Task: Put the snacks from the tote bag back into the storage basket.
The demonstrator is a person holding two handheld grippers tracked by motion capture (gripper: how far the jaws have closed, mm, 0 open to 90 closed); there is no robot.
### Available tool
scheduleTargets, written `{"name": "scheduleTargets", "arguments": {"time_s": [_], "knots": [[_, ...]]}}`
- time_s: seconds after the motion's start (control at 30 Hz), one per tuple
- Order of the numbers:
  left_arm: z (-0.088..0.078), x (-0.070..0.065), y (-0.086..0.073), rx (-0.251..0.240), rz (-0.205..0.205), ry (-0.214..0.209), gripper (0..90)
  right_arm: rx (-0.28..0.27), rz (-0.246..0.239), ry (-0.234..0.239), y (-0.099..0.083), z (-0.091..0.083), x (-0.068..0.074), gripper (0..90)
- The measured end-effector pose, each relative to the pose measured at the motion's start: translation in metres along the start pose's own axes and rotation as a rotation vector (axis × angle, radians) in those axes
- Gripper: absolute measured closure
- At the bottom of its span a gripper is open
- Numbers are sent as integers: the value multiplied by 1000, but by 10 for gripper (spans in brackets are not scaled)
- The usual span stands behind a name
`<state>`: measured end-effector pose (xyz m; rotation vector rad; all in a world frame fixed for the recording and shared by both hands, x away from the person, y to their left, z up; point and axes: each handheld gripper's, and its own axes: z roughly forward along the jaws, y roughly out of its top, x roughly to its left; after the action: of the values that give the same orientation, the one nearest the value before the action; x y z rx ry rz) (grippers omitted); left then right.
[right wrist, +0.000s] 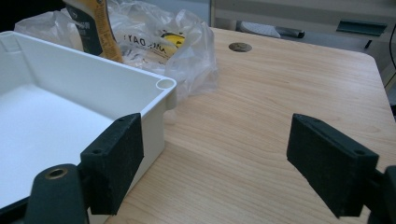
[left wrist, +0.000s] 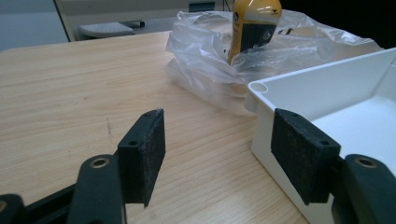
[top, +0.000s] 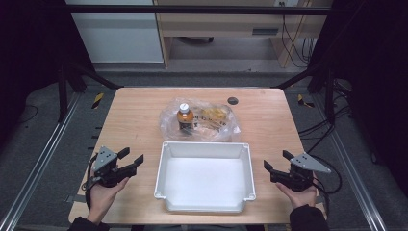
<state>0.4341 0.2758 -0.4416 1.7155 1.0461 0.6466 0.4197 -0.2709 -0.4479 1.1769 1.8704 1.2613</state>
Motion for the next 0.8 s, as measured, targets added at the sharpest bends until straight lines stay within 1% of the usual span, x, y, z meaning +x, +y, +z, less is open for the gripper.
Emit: {"name": "scheduleTargets", "arguments": {"time_s": [0.2,0.33,0.47,0.6,0.8], "knots": [[-1,-3,1,-2,7,-6,355,5,3,5,0,0,1,181],[0,-5,2,-2,0,-9,354,1,11,5,0,0,1,174],[1,-8,3,0,-2,-11,350,2,2,2,-1,0,0,171],[2,-11,3,4,-11,-19,350,0,6,10,-1,0,1,171],[4,-15,4,7,2,-38,346,1,7,7,-1,0,1,171]]}}
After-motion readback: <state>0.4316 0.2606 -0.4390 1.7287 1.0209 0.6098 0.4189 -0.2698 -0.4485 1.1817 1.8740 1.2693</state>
